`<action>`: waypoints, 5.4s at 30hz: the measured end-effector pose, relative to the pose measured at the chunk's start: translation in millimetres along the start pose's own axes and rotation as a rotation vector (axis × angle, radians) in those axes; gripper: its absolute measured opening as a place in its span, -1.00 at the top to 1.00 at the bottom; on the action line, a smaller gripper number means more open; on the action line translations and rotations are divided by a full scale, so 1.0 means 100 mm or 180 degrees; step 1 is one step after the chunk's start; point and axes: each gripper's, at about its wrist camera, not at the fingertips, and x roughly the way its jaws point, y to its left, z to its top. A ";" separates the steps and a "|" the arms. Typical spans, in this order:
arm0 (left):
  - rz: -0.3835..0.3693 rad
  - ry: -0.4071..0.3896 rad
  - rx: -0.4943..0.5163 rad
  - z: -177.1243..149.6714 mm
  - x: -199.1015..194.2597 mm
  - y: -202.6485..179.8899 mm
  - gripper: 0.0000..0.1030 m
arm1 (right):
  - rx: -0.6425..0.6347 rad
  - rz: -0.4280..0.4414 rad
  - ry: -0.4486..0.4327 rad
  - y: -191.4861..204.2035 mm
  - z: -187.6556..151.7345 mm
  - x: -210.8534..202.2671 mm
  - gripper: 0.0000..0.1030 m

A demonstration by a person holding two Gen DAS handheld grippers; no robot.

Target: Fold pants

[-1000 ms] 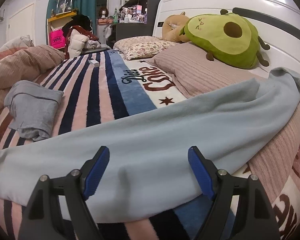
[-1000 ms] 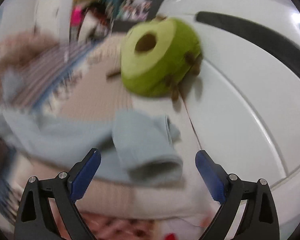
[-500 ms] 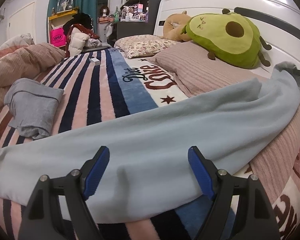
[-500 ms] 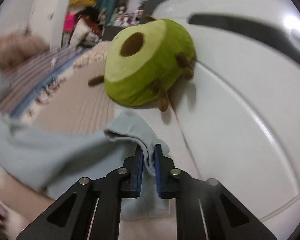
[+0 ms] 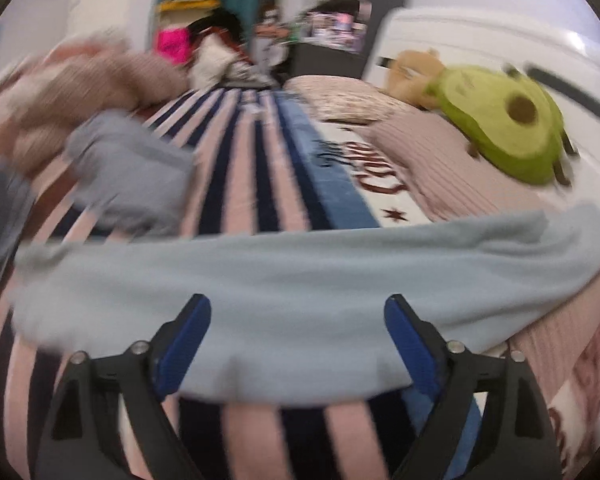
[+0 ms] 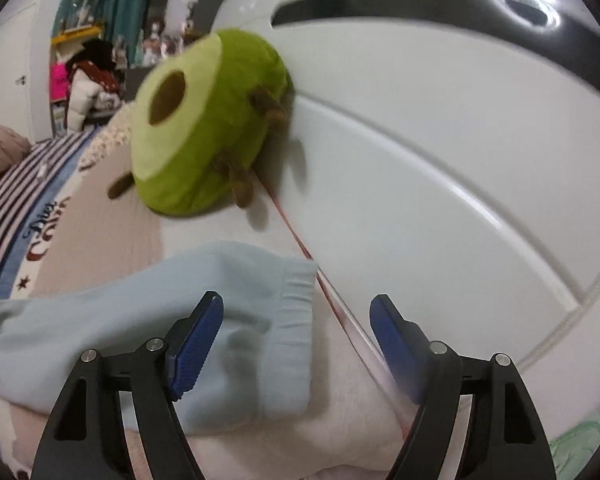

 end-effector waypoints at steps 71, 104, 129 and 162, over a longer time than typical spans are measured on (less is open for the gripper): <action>-0.0490 0.0225 0.0700 -0.08 -0.14 -0.46 0.87 | -0.0334 0.2362 0.0359 2.02 -1.39 -1.39 -0.51; -0.0190 0.0033 0.0010 -0.93 -0.68 1.12 -0.28 | -0.0963 0.2475 0.0526 4.56 -1.42 -0.95 -0.58; -0.0143 0.0041 0.0021 -0.96 -0.63 1.08 -0.42 | -0.0446 0.2394 0.0965 3.95 -1.56 -0.72 -0.37; 0.0040 0.0061 -0.0165 -0.97 -0.58 1.09 -0.61 | -0.0155 0.1917 0.0497 3.57 -1.25 -0.75 0.29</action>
